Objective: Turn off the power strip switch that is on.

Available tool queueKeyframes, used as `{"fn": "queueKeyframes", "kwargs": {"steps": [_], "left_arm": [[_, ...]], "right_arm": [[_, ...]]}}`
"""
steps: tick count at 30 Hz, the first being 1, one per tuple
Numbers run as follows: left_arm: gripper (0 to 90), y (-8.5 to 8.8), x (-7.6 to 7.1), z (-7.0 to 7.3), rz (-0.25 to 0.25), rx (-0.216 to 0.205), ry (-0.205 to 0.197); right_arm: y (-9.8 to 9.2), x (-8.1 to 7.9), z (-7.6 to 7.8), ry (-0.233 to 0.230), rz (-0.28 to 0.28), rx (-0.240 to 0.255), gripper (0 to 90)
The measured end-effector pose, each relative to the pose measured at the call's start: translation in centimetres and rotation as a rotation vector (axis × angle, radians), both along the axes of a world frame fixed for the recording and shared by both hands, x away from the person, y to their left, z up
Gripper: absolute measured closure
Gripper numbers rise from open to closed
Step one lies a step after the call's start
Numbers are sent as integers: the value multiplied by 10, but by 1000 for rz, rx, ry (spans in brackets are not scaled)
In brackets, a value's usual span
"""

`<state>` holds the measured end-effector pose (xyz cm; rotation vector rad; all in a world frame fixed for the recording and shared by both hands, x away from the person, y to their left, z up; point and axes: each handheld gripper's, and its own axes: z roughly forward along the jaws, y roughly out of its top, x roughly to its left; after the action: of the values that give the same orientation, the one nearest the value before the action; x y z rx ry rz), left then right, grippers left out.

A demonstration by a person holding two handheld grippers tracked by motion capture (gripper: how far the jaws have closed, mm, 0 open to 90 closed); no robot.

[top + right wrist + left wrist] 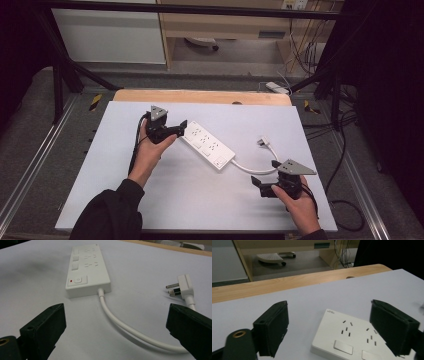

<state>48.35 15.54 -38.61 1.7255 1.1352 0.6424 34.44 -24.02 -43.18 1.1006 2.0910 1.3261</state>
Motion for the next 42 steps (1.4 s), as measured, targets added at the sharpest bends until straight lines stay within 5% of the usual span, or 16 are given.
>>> {"fn": "queueKeyframes", "kwargs": {"steps": [17,24,28,42], "left_arm": [[293,-12,8,-15,-13,34,49],[425,-16,11,-20,-29,43,61],[575,-15,13,-24,-51,33,91],[850,-16,10,-22,-78,35,56]], "right_arm": [[-1,0,0,4,-1,2,31],[-1,0,0,3,-1,2,31],[-2,0,1,11,-2,10,29],[-2,1,0,11,-4,8,31]]}}
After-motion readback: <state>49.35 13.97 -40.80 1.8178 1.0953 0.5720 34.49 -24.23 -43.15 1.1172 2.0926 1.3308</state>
